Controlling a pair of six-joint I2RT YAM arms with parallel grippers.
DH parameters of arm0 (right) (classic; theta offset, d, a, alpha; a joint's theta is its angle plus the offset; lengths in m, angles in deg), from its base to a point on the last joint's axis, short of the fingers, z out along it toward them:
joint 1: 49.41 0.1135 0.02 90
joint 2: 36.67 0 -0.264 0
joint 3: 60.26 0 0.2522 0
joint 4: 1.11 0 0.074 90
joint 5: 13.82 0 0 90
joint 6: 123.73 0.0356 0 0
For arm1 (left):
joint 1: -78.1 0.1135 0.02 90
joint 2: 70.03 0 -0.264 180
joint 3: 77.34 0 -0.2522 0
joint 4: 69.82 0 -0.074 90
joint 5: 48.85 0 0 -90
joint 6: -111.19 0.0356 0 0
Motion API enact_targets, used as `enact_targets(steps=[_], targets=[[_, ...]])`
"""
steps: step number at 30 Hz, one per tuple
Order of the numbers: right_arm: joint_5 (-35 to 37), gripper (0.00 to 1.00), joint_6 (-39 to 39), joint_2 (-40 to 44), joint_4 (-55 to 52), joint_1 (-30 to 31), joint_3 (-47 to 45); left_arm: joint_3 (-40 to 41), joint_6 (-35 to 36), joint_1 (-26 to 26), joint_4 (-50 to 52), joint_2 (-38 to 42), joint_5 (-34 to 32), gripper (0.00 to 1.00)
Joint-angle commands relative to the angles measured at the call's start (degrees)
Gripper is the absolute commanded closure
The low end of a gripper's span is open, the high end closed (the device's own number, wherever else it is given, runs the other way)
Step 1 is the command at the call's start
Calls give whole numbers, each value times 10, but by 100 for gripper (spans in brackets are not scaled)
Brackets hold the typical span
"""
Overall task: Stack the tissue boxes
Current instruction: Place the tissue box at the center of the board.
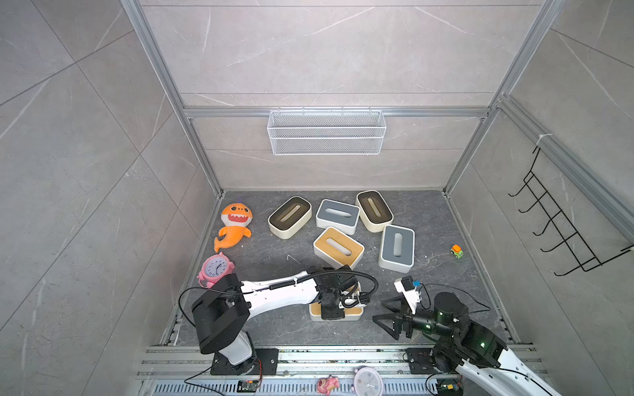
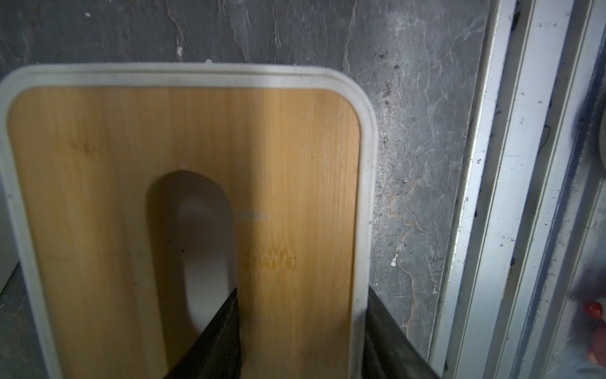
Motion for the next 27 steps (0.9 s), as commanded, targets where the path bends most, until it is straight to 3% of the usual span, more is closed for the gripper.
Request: enact_targets(steps=[1, 27], targets=[[-7, 1, 5, 1, 2, 3, -8, -23, -4, -3, -11, 5, -6, 54], [-9, 0, 4, -2, 5, 3, -9, -12, -6, -7, -14, 20, -8, 43]])
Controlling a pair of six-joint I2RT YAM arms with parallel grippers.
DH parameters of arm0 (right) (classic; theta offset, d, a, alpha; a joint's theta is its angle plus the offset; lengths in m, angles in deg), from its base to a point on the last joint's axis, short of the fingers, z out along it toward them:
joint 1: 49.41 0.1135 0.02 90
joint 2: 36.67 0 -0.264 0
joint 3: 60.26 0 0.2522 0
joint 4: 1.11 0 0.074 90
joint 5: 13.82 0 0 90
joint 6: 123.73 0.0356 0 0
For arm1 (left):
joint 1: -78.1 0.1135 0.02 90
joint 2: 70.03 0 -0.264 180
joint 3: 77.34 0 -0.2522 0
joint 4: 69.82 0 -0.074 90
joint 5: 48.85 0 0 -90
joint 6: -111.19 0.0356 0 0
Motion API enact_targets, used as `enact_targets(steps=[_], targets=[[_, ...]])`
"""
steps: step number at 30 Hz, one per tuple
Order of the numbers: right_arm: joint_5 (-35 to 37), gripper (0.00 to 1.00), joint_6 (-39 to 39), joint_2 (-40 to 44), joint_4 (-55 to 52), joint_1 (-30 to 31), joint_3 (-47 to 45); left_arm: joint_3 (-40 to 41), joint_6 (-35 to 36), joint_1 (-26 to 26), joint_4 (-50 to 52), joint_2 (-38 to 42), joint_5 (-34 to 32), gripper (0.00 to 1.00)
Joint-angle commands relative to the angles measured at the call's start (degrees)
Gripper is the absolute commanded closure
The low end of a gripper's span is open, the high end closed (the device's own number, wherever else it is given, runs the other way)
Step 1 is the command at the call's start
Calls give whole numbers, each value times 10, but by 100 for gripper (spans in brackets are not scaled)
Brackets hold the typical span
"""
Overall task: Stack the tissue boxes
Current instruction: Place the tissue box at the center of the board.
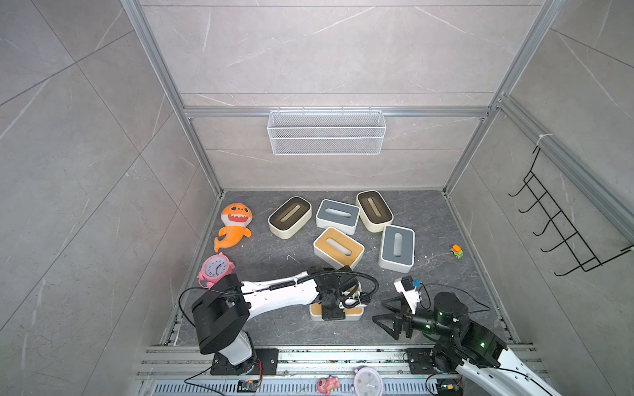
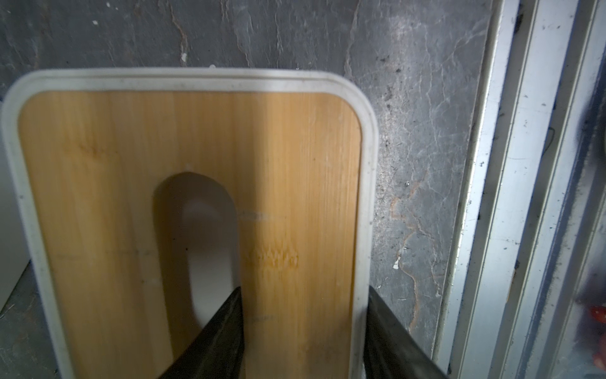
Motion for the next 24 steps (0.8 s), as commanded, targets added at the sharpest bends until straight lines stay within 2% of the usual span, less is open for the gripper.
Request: enact_targets(steps=[1, 24], targets=[[-9, 0, 4, -1, 5, 3, -9, -13, -6, -3, -8, 23, -2, 43], [5, 0, -7, -2, 13, 3, 0, -47, 4, -3, 10, 73, -12, 42]])
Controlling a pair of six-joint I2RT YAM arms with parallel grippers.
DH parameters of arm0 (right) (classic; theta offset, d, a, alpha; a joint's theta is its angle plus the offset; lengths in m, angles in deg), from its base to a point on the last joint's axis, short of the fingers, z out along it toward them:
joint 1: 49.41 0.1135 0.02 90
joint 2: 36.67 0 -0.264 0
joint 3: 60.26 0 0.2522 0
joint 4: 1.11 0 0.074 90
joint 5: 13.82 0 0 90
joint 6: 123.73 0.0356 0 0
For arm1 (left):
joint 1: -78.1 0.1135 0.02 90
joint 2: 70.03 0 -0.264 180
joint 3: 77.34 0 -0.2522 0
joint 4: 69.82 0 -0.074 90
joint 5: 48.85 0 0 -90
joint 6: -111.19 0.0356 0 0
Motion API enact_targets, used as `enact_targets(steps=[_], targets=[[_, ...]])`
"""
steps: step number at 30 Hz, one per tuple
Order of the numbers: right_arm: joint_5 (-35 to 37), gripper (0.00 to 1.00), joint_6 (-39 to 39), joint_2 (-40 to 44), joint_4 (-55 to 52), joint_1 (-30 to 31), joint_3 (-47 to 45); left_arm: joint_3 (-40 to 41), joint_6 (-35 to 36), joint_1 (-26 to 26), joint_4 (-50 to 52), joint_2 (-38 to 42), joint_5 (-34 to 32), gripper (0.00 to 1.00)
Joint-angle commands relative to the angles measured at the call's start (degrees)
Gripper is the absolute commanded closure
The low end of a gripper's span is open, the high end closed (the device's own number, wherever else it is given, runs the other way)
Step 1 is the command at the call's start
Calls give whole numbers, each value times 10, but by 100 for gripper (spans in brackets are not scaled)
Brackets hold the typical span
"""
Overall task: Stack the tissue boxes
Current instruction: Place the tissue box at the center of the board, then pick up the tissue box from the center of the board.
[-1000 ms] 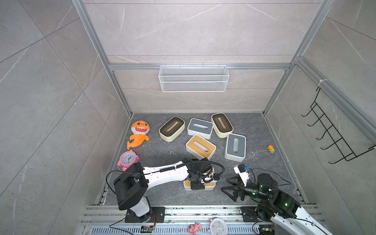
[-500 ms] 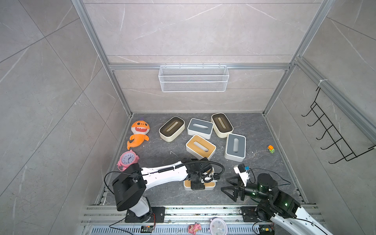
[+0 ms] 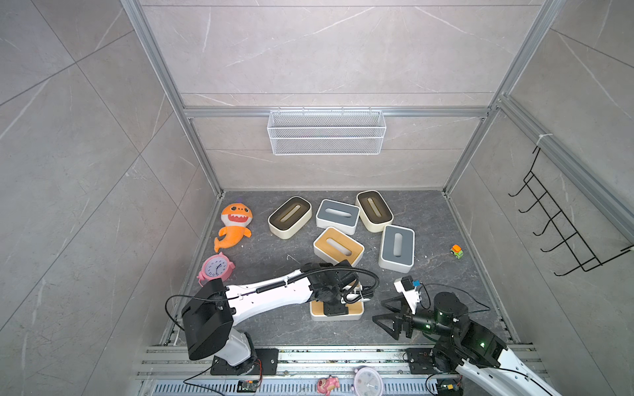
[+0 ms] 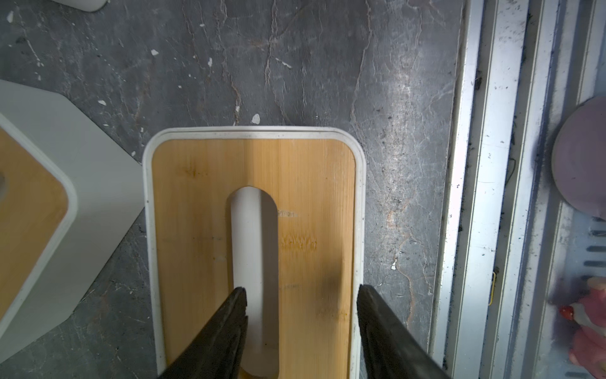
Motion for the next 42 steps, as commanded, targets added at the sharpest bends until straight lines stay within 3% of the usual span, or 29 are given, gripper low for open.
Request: enact_targets(steps=[1, 8, 11, 13, 16, 20, 27, 29, 31, 35, 42], targets=[[4, 0, -9, -3, 14, 3, 3, -15, 4, -2, -4, 31, -11, 42], [28, 0, -56, -48, 14, 3, 49, -10, -1, 3, -70, 64, -75, 43], [42, 0, -80, -84, 15, 3, 72, -11, -47, 25, -132, 74, -136, 43], [49, 0, -95, -108, 15, 3, 85, -36, -120, 58, -141, 64, -182, 43], [63, 0, -109, -136, 24, 3, 98, -120, -308, 141, -71, 23, -244, 43], [93, 0, -119, -157, 20, 3, 114, -207, -551, 248, 49, -34, -170, 44], [105, 0, -125, -172, 28, 3, 119, -165, -800, 254, -18, -67, -145, 44], [104, 0, -126, -179, 37, 3, 121, -186, -862, 252, -12, -97, -131, 44], [103, 0, -131, -189, 42, 3, 123, -227, -912, 247, 31, -129, -143, 44], [100, 0, -143, -215, 56, 3, 124, -316, -1086, 232, 176, -202, -158, 42], [81, 0, -142, -250, 89, 3, 126, -421, -1250, 198, 267, -280, -176, 35]])
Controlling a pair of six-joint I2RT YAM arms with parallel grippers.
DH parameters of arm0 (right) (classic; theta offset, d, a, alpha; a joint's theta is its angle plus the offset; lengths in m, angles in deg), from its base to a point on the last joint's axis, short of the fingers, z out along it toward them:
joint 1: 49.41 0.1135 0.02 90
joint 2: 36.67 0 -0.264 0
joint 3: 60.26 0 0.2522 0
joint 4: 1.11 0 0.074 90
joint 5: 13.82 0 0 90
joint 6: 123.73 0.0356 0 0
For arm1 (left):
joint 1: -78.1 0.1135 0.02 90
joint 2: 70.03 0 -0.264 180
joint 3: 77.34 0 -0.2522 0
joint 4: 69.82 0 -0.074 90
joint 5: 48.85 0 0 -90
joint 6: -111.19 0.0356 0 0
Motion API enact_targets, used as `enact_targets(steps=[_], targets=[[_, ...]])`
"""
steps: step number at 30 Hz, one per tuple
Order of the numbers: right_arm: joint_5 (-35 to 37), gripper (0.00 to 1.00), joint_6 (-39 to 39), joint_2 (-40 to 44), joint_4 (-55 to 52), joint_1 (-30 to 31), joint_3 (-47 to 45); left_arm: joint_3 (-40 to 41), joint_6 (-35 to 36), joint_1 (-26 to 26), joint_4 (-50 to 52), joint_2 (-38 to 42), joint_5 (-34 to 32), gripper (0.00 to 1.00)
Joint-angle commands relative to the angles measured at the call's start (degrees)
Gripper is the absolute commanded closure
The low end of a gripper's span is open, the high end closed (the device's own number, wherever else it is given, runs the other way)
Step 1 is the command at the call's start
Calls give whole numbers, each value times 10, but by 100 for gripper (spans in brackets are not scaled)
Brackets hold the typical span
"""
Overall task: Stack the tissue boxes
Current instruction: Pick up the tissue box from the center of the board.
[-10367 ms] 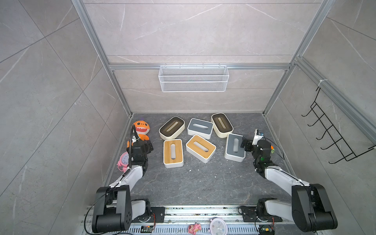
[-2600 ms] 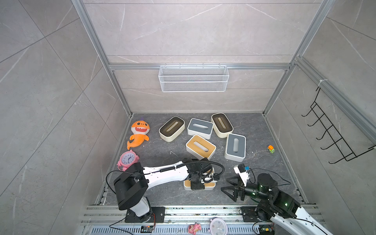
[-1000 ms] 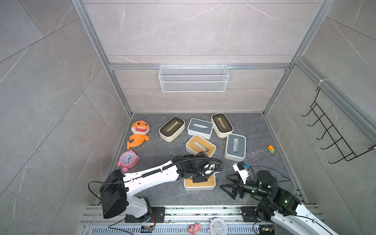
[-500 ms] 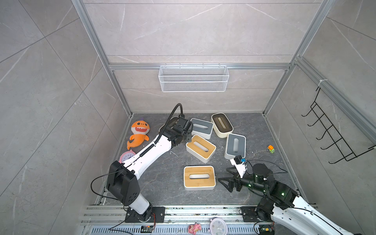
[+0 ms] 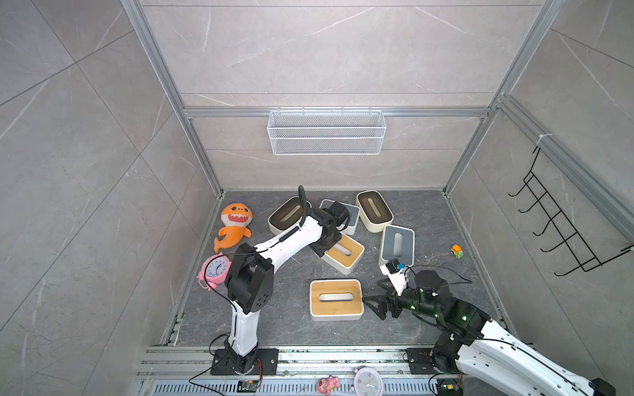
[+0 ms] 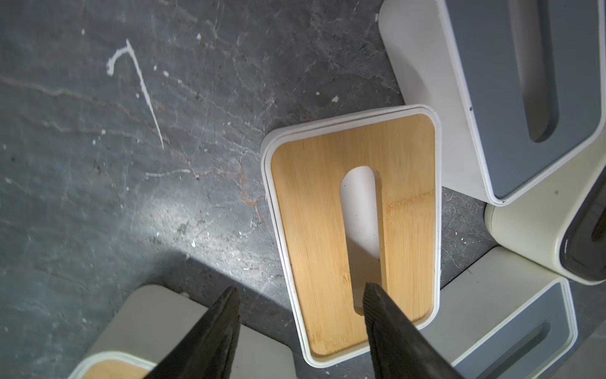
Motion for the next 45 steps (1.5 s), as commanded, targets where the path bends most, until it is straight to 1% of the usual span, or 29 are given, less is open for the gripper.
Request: enact_targets(steps=[1, 5, 9, 11, 13, 15, 29, 35, 41, 45], targets=[[-11, 0, -12, -2, 25, 3, 18, -46, -129, -12, 82, -19, -24, 35], [1, 0, -16, 20, 12, 3, 12, -44, -158, -12, 77, -31, -5, 34], [12, 0, -16, 44, 3, 3, 1, -51, -147, -11, 53, -54, 5, 34], [12, 0, -17, 52, -1, 2, -1, -56, -126, -10, 25, -64, 6, 34], [13, 0, -17, 56, -4, 2, -1, -79, -125, -10, 40, -81, 9, 34], [14, 0, -18, 56, -4, 2, -1, -89, -129, -9, 52, -92, 13, 34], [10, 0, -21, 43, 2, 2, -3, -78, -127, -6, 16, -117, 35, 35], [7, 0, -22, 40, 5, 2, -1, -74, -133, -6, 9, -128, 50, 37], [4, 0, -22, 41, 6, 2, -4, -75, -137, -6, 17, -133, 47, 38], [0, 0, -22, 34, 6, 2, -1, -74, -141, -6, 16, -136, 48, 41]])
